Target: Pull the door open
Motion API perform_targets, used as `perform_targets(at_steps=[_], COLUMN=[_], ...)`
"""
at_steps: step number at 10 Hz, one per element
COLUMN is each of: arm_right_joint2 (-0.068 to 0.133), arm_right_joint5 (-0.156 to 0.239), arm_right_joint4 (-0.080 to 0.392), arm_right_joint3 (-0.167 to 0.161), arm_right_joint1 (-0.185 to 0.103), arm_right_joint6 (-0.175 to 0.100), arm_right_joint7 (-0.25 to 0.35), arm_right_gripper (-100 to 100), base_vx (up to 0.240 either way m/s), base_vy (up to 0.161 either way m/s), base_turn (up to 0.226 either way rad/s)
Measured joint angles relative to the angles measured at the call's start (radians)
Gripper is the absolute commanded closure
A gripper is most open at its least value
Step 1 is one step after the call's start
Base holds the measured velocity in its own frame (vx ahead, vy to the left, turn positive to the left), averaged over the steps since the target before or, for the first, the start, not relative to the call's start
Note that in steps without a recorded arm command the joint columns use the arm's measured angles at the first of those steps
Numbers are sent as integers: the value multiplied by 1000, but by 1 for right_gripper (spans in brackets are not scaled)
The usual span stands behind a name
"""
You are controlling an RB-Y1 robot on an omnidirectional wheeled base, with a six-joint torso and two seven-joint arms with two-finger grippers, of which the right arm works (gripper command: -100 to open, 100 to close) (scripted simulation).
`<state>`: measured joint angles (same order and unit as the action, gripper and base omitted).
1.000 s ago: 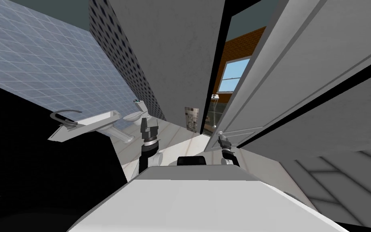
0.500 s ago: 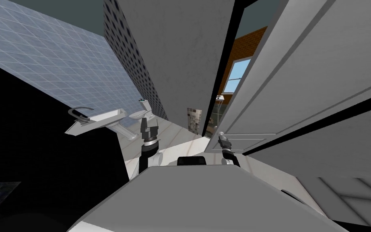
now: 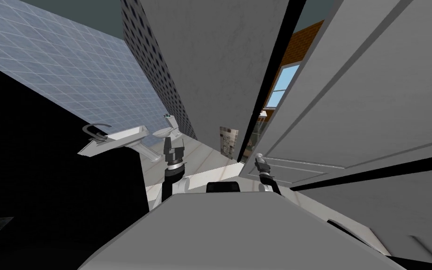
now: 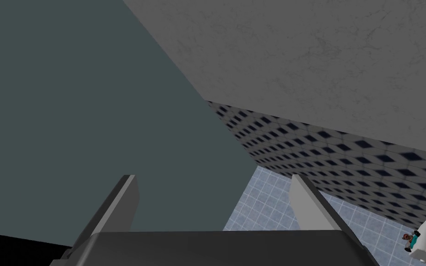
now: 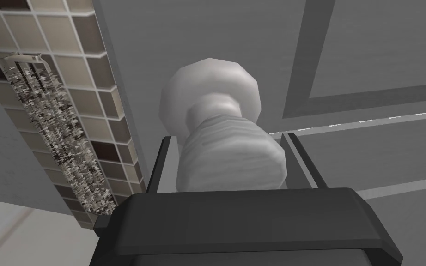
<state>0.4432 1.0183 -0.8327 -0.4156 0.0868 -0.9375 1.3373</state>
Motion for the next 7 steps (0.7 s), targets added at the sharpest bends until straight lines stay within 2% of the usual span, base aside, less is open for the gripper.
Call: perform_targets(at_steps=[4, 5, 7], arm_right_joint2=[13, 14, 18], arm_right_joint5=[4, 2, 2], arm_right_joint4=[12, 28, 27], arm_right_joint3=[0, -2, 2], arm_right_joint1=[2, -6, -15], arm_right_joint6=[-4, -9, -14], arm_right_joint7=[13, 22, 25], arm_right_gripper=[100, 100, 100], base_vx=[193, 83, -141], base_vy=[-31, -34, -19], base_turn=[75, 24, 68])
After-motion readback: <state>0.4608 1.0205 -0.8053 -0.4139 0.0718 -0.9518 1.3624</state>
